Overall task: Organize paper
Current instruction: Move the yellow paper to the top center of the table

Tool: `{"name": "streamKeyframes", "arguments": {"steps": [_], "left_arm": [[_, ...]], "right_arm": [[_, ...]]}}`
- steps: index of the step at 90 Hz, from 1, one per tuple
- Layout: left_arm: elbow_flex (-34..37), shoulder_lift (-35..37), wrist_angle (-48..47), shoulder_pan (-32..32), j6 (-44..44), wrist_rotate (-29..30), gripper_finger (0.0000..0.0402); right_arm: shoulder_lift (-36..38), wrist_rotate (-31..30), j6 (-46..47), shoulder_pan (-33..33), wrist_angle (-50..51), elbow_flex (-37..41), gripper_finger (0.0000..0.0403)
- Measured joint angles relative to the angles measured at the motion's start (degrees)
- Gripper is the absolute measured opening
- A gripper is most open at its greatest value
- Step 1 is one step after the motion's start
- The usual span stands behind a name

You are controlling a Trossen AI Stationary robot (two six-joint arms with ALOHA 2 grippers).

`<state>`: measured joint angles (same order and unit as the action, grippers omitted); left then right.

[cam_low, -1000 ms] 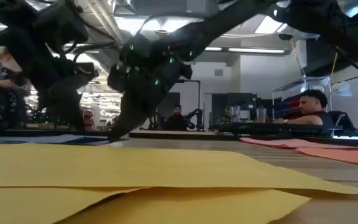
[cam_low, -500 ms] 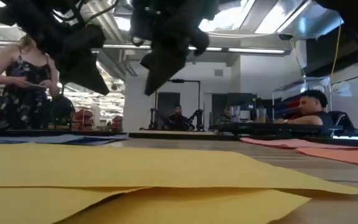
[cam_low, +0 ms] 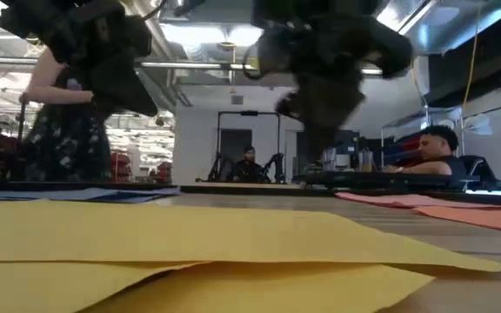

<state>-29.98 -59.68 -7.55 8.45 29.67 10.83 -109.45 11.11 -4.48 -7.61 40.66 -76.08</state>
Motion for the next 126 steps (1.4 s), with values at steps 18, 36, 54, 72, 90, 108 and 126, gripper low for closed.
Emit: {"name": "streamKeyframes", "arguments": {"steps": [18,36,54,72,90,108,126], "left_arm": [[0.0,0.0,1.0,0.8,0.2,0.0,0.0],[0.0,0.0,1.1,1.0,0.3,0.0,0.0],[0.0,0.0,1.2,0.9,-0.1,0.3,0.0],[0.0,0.0,1.0,0.9,-0.1,0.3,0.0],[0.0,0.0,0.3,0.9,-0.1,0.3,0.0],[0.0,0.0,0.5,0.9,-0.1,0.3,0.0],[0.0,0.0,0.5,0.9,0.5,0.3,0.0]], "right_arm": [[0.6,-0.4,10.0,-1.5,-17.4,10.2,0.0],[0.7,-7.1,12.1,-0.1,-18.3,13.2,0.0],[0.8,-17.4,9.6,5.1,-17.2,13.3,0.0],[2.3,-26.3,3.7,10.1,-16.4,11.3,0.0],[9.2,-11.1,5.0,9.6,-13.7,10.8,0.0],[9.9,2.0,10.2,4.1,-10.6,13.9,0.0],[9.8,6.9,16.3,-0.6,-16.1,21.0,0.0]]}}
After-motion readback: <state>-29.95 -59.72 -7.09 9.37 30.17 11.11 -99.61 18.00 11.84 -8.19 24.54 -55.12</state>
